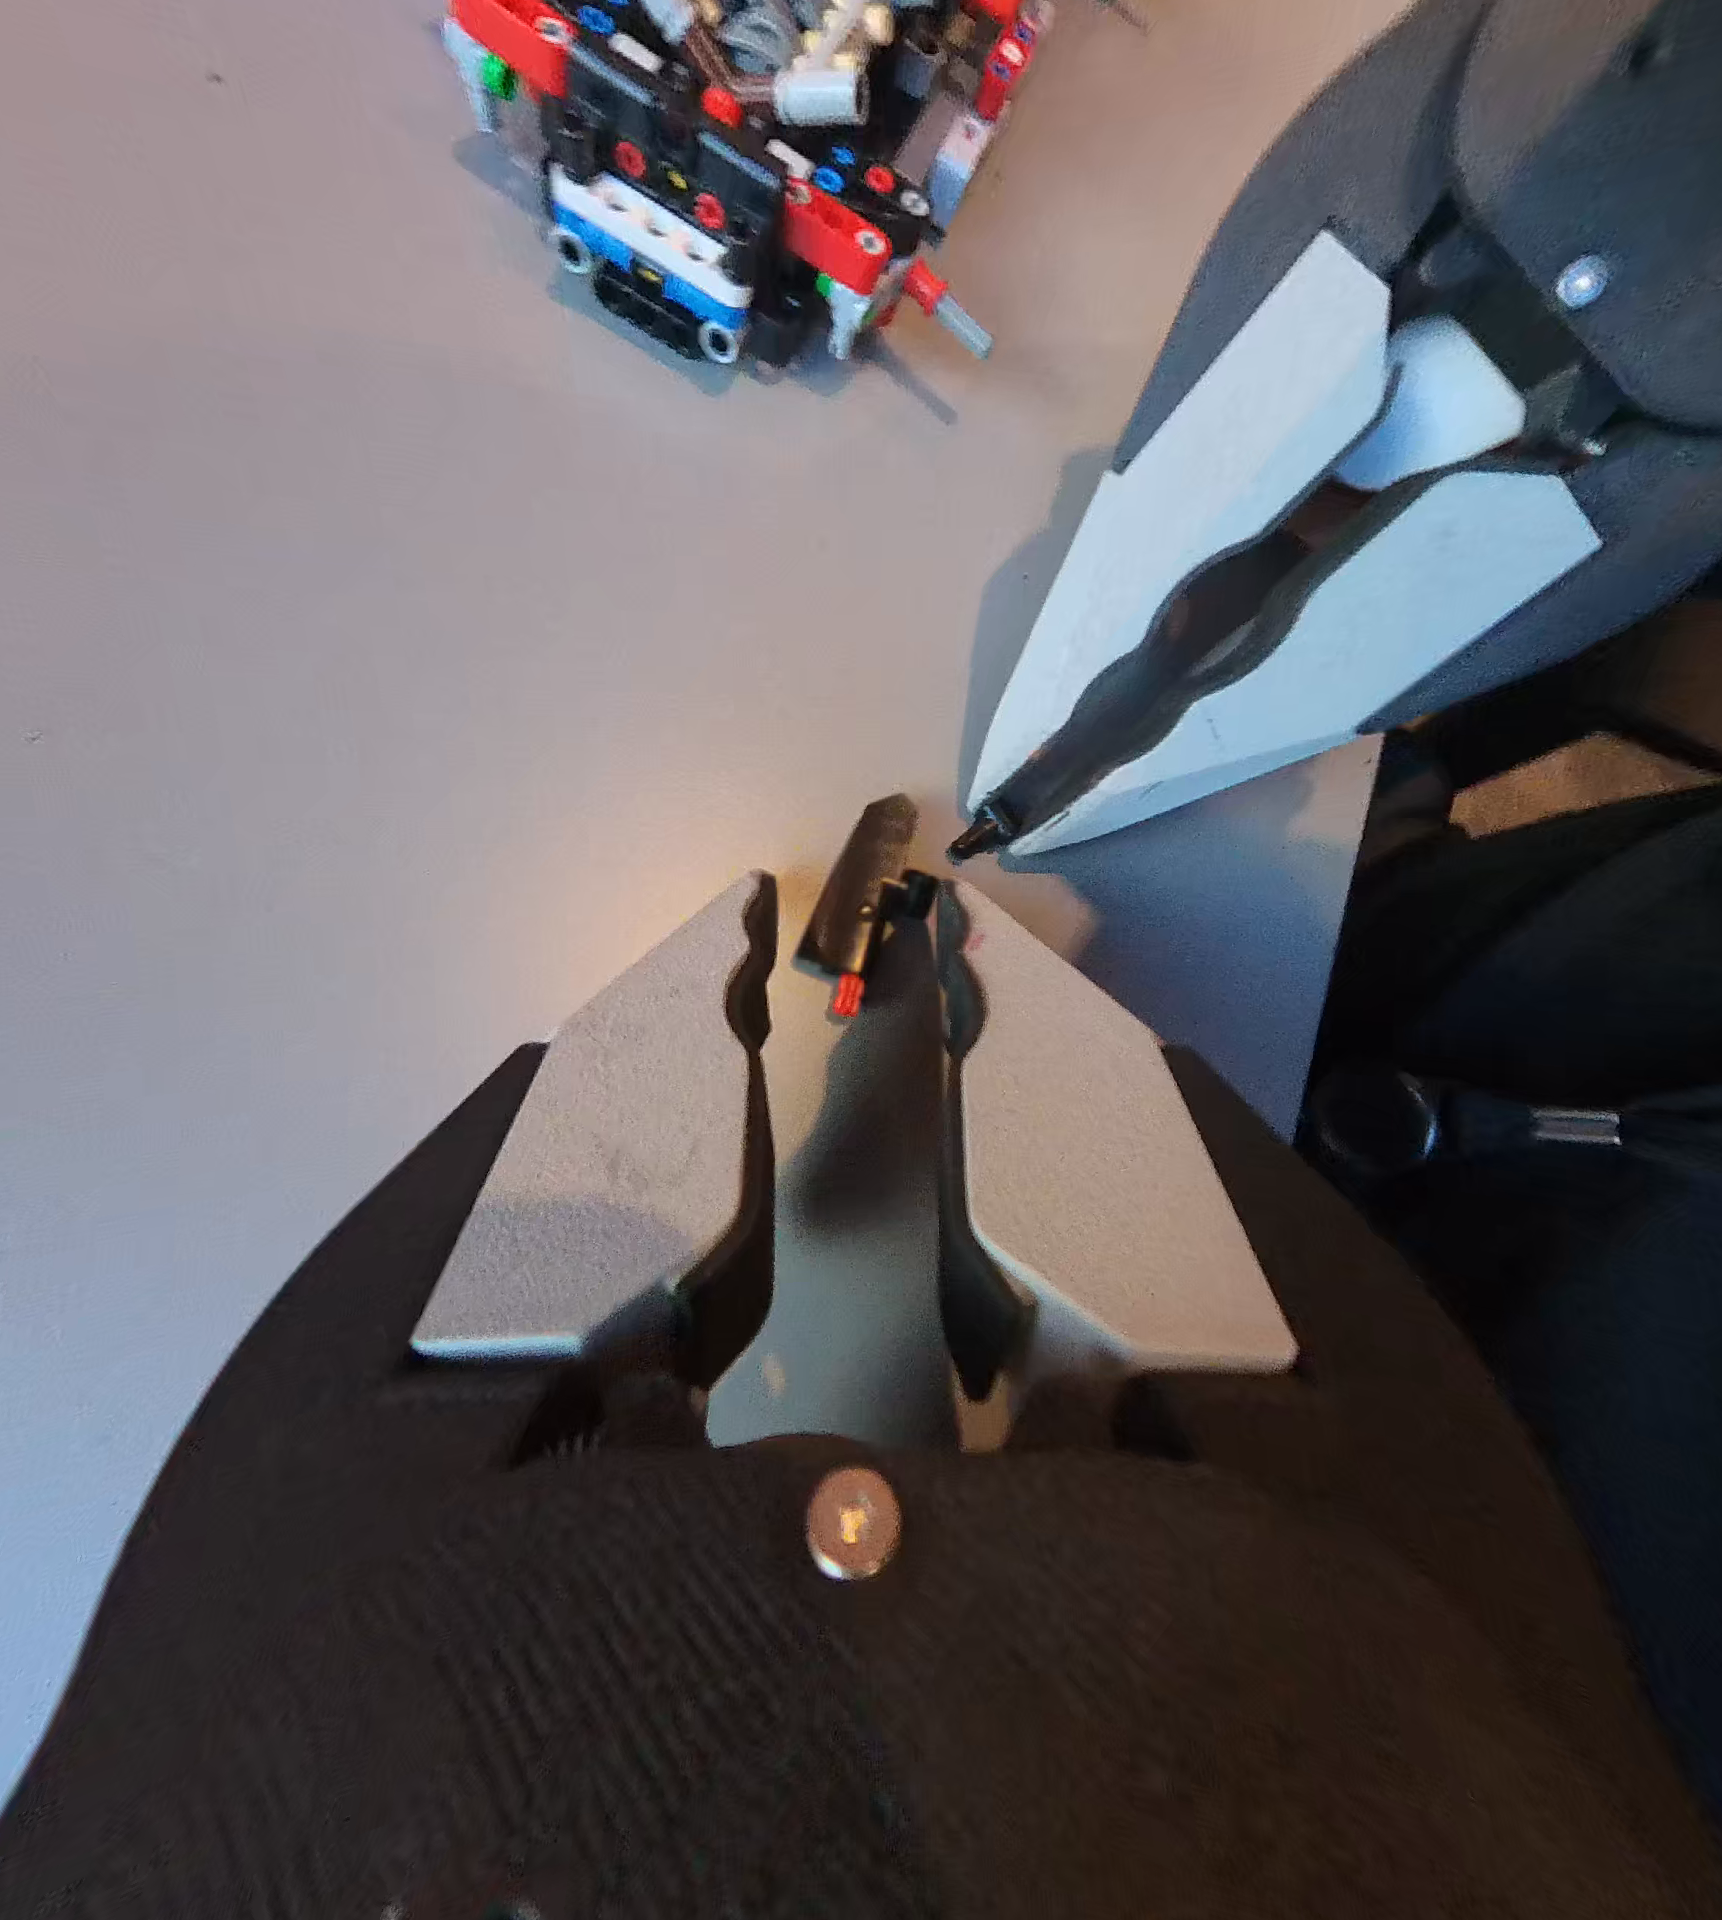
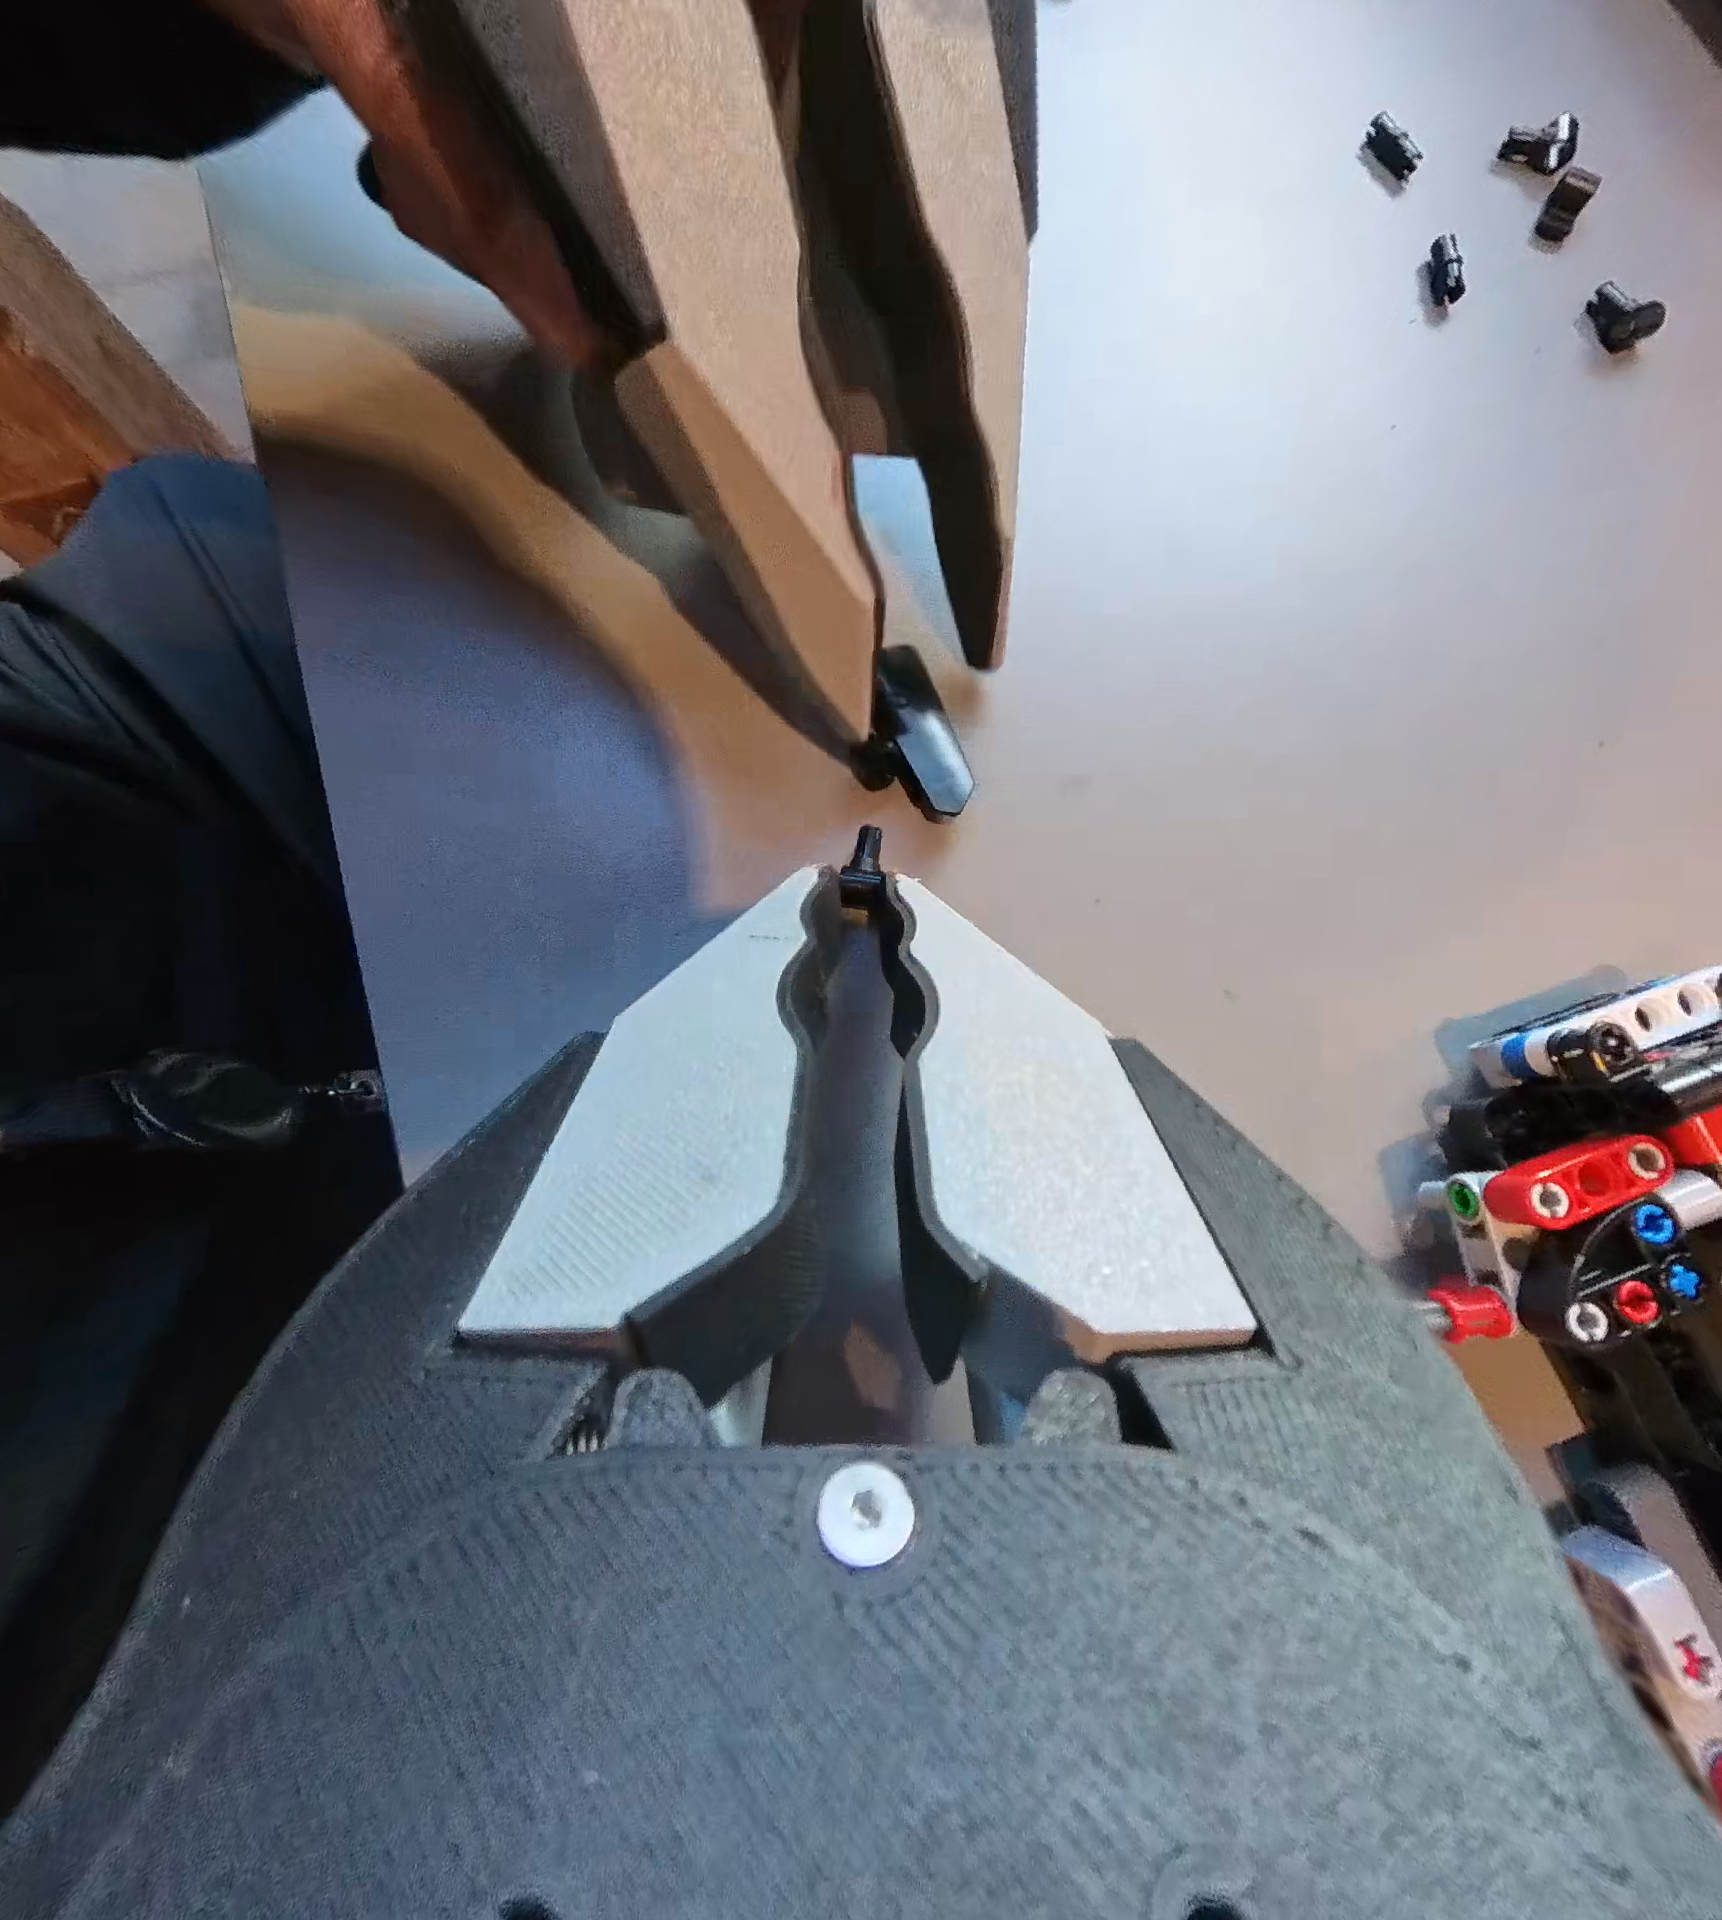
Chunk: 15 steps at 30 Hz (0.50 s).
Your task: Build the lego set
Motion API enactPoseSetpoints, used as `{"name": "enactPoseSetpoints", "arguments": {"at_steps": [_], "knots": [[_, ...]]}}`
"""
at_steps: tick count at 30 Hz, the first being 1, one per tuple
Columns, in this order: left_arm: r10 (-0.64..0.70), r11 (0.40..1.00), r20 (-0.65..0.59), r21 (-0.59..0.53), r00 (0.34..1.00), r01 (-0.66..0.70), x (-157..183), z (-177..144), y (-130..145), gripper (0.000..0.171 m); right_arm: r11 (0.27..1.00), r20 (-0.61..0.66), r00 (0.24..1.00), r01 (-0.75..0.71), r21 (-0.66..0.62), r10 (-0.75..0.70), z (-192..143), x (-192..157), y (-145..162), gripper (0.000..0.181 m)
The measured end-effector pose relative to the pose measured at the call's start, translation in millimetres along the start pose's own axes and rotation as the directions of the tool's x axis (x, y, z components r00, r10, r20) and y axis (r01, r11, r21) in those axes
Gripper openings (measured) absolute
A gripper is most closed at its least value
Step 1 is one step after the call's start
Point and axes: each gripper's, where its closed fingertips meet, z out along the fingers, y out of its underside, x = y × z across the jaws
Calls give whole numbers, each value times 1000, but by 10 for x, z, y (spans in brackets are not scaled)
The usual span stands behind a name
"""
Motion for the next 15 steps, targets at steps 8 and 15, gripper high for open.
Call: {"name": "enactPoseSetpoints", "arguments": {"at_steps": [8,15], "knots": [[24,997,16,-69,1000,-23,108,63,52,10,1000,-54,998,-26,12,27,-16,51,-15,4],[-42,999,41,-7,998,42,137,91,32,9,998,-18,999,-50,34,50,-45,32,-42,4]]}}
